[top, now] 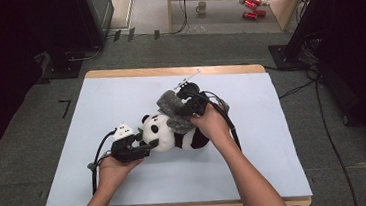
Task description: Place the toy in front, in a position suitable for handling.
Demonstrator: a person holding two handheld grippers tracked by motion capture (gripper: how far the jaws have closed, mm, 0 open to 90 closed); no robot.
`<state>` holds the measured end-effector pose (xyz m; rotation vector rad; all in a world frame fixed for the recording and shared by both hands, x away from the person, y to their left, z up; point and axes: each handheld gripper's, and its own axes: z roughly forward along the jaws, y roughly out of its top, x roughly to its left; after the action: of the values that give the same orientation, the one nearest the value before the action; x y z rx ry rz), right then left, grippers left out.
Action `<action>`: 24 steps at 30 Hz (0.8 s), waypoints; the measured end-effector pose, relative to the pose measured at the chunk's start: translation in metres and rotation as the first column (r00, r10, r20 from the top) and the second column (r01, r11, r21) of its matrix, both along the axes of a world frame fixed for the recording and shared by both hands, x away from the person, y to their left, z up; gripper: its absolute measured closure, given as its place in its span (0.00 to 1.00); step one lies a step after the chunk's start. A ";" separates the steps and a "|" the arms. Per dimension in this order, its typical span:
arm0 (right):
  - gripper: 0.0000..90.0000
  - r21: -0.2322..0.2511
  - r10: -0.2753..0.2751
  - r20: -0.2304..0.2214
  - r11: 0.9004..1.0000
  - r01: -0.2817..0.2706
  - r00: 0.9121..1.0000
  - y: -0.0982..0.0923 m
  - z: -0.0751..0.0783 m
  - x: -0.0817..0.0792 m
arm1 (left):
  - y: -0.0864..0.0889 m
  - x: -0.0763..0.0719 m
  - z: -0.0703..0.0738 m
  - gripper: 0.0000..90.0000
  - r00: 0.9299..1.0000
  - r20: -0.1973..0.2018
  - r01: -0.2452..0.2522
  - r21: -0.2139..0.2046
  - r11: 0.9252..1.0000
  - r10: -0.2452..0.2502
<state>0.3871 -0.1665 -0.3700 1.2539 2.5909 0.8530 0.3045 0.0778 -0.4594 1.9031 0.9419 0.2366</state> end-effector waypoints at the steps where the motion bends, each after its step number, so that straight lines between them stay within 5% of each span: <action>1: 0.83 0.000 0.000 0.000 1.000 0.000 1.000 0.000 0.000 0.000 | 0.000 0.000 0.000 0.47 1.000 0.000 0.000 0.000 1.000 0.000; 3: 0.84 0.002 -0.011 0.019 1.000 0.011 1.000 -0.002 0.006 0.001 | 0.000 -0.001 0.000 0.47 1.000 0.004 0.006 0.016 1.000 -0.006; 4: 0.84 0.033 -0.020 0.016 0.999 0.020 1.000 -0.004 0.011 0.002 | 0.000 -0.001 -0.001 0.47 1.000 0.005 0.009 0.023 1.000 -0.009; 5: 0.84 0.116 -0.030 0.021 0.993 0.028 0.999 -0.008 0.023 0.001 | 0.000 -0.001 -0.001 0.47 1.000 0.008 0.012 0.028 1.000 -0.012; 9: 0.84 0.151 -0.040 0.064 0.988 0.030 0.997 -0.015 0.046 -0.002 | 0.001 0.001 -0.002 0.46 1.000 0.004 0.013 0.018 1.000 -0.013; 13: 0.84 0.143 -0.062 0.079 0.988 0.051 0.995 -0.024 0.050 -0.002 | 0.001 0.000 -0.002 0.47 1.000 0.004 0.020 0.027 0.999 -0.020; 23: 0.84 0.154 -0.184 0.038 0.972 0.176 0.982 -0.072 0.008 0.001 | 0.002 0.001 -0.004 0.46 1.000 0.000 0.031 0.027 0.999 -0.031; 24: 0.84 0.190 -0.210 0.015 0.961 0.203 0.978 -0.081 -0.003 0.001 | 0.002 0.001 -0.003 0.46 1.000 0.001 0.027 0.025 0.999 -0.027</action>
<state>0.3881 -0.2479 -0.3734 1.5123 2.3440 1.0855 0.3051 0.0796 -0.4628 1.9375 0.9156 0.2349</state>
